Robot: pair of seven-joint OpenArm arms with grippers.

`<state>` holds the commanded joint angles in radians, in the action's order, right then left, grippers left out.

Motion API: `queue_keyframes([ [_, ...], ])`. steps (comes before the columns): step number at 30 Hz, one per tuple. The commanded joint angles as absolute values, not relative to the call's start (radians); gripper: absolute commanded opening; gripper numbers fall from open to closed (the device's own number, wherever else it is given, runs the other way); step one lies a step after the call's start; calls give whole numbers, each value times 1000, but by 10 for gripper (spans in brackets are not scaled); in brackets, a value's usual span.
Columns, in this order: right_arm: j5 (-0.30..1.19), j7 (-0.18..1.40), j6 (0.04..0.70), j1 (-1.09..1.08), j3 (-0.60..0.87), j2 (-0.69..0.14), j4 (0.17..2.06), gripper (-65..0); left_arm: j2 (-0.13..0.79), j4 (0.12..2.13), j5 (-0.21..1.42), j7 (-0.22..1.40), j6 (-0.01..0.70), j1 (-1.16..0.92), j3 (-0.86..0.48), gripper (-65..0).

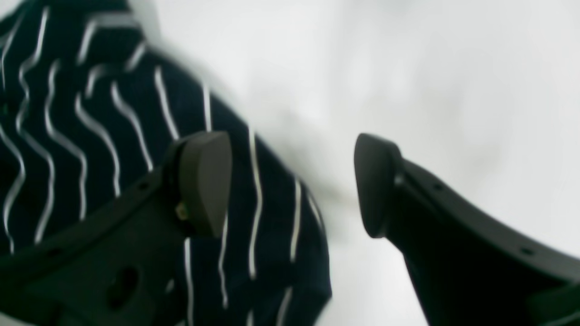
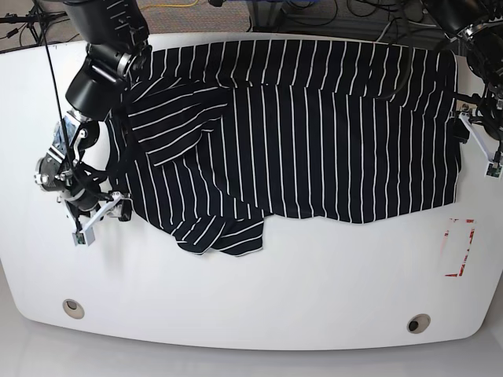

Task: Fold the T-shirt properly
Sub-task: 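Release the edge with the right gripper and move it to the shirt's side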

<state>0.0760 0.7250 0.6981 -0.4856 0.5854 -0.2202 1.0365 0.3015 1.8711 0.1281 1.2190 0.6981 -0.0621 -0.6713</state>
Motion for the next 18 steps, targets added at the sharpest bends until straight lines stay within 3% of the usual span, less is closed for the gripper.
queue_keyframes([
  [7, 77, 595, 698, -519, 509, -236, 871, -249, 300, 1871, 128, 1219, 698, -64, -671, -119],
  [18, 76, 575, 698, -499, 464, -193, 854, -250, 298, 1871, 128, 1219, 698, -62, -671, -119],
])
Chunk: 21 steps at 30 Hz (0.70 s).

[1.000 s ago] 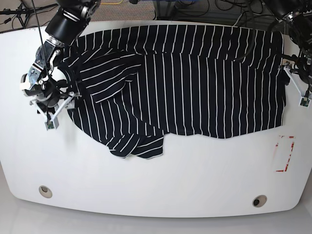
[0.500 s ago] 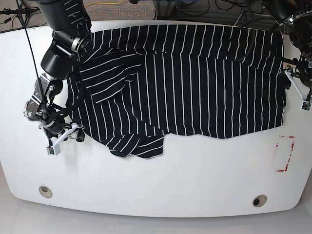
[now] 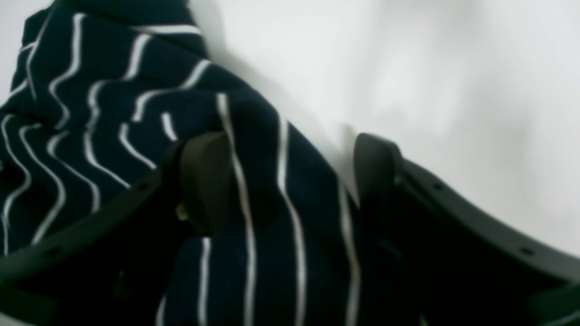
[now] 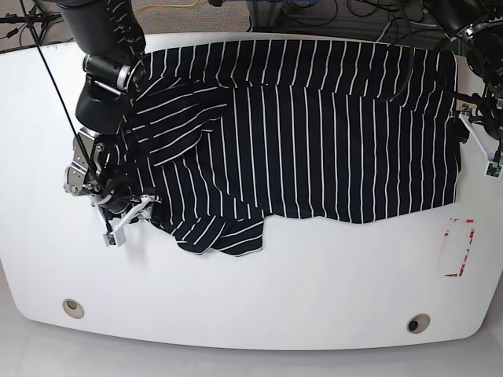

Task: Fold the T-shirt properly
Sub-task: 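Release the edge with the right gripper and move it to the shirt's side, then move the left gripper down the shirt's side and grasp the side edge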

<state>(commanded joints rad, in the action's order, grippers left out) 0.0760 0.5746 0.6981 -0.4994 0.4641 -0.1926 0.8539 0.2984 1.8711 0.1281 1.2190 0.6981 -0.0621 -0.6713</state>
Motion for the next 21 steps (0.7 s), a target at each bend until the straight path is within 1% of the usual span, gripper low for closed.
queue_keyframes([
  [2, 76, 573, 698, -496, 463, -191, 855, -254, 300, 1871, 128, 1219, 698, -61, -671, -119],
  [4, 76, 573, 698, -496, 463, -191, 855, -281, 300, 1871, 128, 1219, 698, -58, -671, -119],
  [5, 76, 573, 698, -496, 463, -191, 854, -304, 300, 1871, 127, 1219, 698, -58, -671, -119],
  [7, 76, 573, 698, -496, 463, -191, 854, -374, 300, 1862, 127, 1219, 698, -54, -671, -119],
  [9, 76, 573, 698, -496, 463, -191, 854, -466, 300, 1840, 128, 1219, 698, -53, -670, -119],
  [10, 76, 573, 698, -496, 463, -191, 854, -499, 302, 1827, 130, 1218, 698, -47, -670, -119],
  [11, 76, 573, 698, -496, 463, -191, 854, -517, 302, 1819, 131, 1214, 698, -39, -670, -118],
  [12, 76, 573, 698, -496, 463, -193, 854, -560, 302, 1794, 128, 1199, 698, -8, -670, -117],
  [13, 76, 573, 698, -496, 461, -193, 854, -577, 302, 1779, 128, 1187, 698, 7, -671, -117],
  [14, 76, 573, 698, -496, 461, -194, 854, -588, 302, 1761, 128, 1170, 698, 19, -671, -117],
  [19, 76, 573, 698, -496, 461, -194, 854, -599, 305, 1607, 128, 1049, 698, 70, -671, -114],
  [21, 76, 573, 698, -496, 461, -194, 854, -599, 305, 1541, 128, 998, 644, 111, -671, -110],
])
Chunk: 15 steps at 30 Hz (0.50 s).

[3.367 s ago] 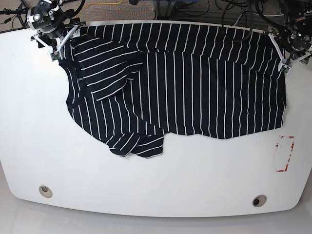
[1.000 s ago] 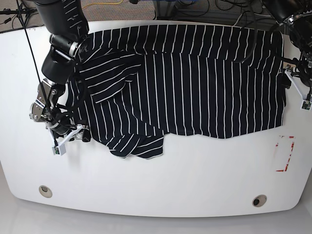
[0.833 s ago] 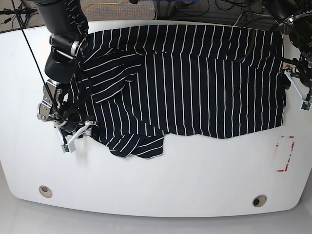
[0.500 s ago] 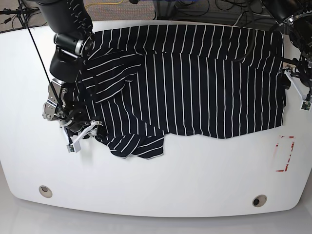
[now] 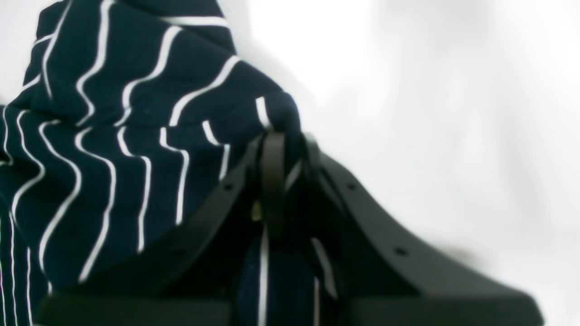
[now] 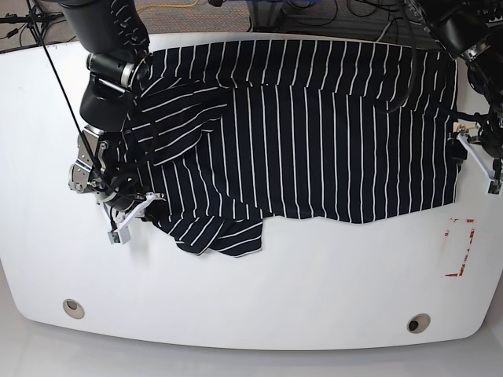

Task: Fold the T-shirt properly
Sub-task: 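Move the left gripper down the shirt's side and grasp the side edge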

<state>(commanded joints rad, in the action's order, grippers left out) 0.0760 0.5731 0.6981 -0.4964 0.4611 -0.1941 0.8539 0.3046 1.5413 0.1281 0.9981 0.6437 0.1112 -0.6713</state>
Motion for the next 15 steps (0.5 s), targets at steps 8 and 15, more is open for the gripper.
queue_keyframes([
  [8, 76, 573, 698, -478, 461, -193, 857, -601, 321, 1251, 133, 834, 446, 220, -670, 0],
  [15, 76, 573, 698, -475, 461, -193, 857, -601, 321, 1079, 136, 773, 447, 286, -670, 0],
])
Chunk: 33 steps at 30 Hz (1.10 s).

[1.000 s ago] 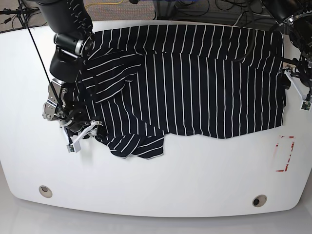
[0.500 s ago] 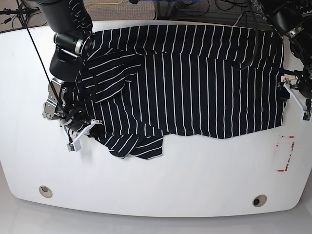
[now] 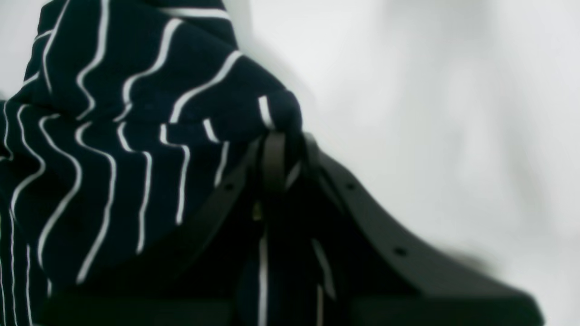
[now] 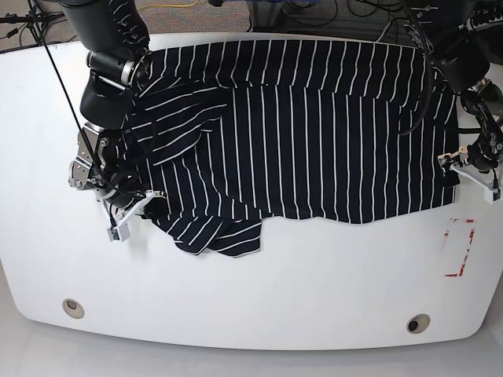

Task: Fold the T-shirt properly
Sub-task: 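Move the left gripper down the shirt's side and grasp the side edge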

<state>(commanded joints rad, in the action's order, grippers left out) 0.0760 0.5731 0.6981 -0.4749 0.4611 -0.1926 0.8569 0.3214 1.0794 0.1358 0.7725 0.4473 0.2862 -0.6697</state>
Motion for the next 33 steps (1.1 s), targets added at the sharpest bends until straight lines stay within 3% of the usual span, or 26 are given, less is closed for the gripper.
queue_keyframes([
  [14, 76, 573, 698, -455, 461, -193, 857, -601, 278, 1013, 136, 774, 449, 337, -656, -11],
  [18, 76, 573, 698, -455, 461, -193, 857, -601, 278, 1013, 136, 774, 449, 349, -613, -192],
  [22, 76, 573, 698, -455, 461, -193, 857, -601, 278, 1013, 136, 774, 447, 351, -595, -442],
  [26, 76, 573, 698, -455, 461, -193, 857, -601, 278, 1015, 136, 774, 447, 352, -593, -637],
  [33, 76, 581, 698, -435, 461, -193, 920, -601, 278, 1095, 136, 786, 449, 360, -593, -650],
])
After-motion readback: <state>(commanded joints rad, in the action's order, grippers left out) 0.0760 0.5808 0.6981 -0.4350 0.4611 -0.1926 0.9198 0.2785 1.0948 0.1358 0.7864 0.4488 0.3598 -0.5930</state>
